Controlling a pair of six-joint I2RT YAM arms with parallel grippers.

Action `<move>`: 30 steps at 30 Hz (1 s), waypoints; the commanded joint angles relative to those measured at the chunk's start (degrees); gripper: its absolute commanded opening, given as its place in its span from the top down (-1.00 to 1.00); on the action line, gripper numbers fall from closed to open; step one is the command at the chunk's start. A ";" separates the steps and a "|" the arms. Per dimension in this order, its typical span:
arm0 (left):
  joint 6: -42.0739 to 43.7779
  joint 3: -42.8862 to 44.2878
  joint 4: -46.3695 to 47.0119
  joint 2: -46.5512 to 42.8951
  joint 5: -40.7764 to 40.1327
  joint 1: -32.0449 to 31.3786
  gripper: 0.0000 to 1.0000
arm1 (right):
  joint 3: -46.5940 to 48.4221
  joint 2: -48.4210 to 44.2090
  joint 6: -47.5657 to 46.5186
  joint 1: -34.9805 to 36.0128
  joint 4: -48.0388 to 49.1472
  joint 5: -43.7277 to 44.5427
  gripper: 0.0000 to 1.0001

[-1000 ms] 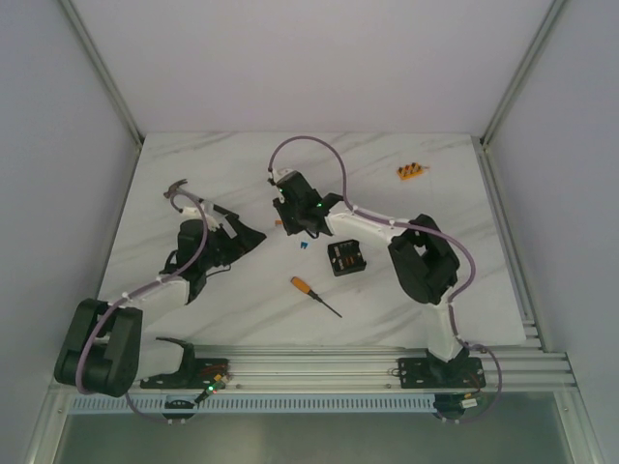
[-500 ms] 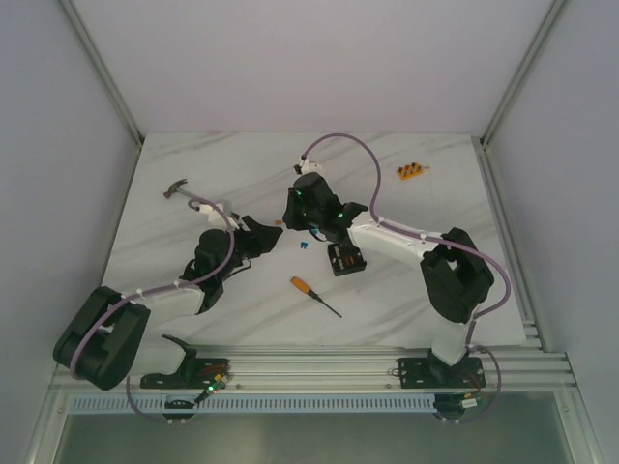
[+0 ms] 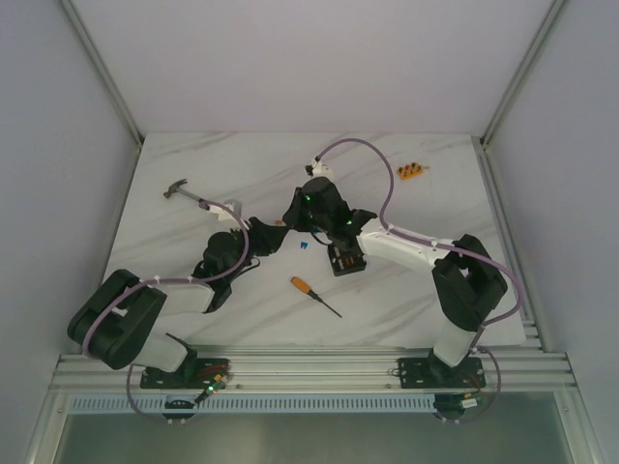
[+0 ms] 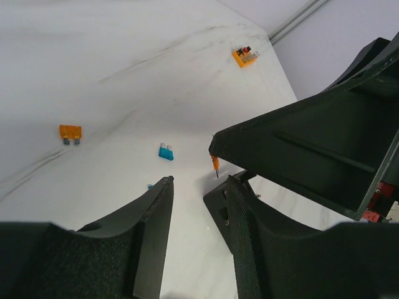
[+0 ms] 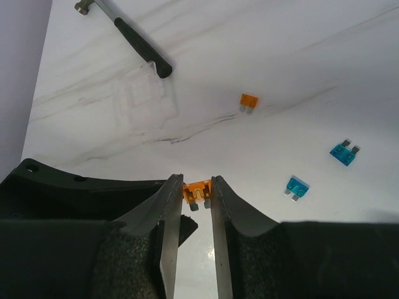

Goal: Snap on the fuse box
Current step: Pick up the fuse from the center of the board.

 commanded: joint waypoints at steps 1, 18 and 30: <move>2.32 1.31 4.16 1.17 0.08 -0.74 0.04 | -1.10 -1.96 1.68 0.37 2.20 -0.56 0.53; 5.13 2.95 3.20 1.18 -0.34 -1.61 0.68 | -3.74 -3.19 3.10 0.89 3.63 -2.42 0.51; 7.89 2.44 -0.02 -0.30 1.28 -1.89 1.00 | -7.85 -7.33 1.00 0.98 6.35 -3.22 0.28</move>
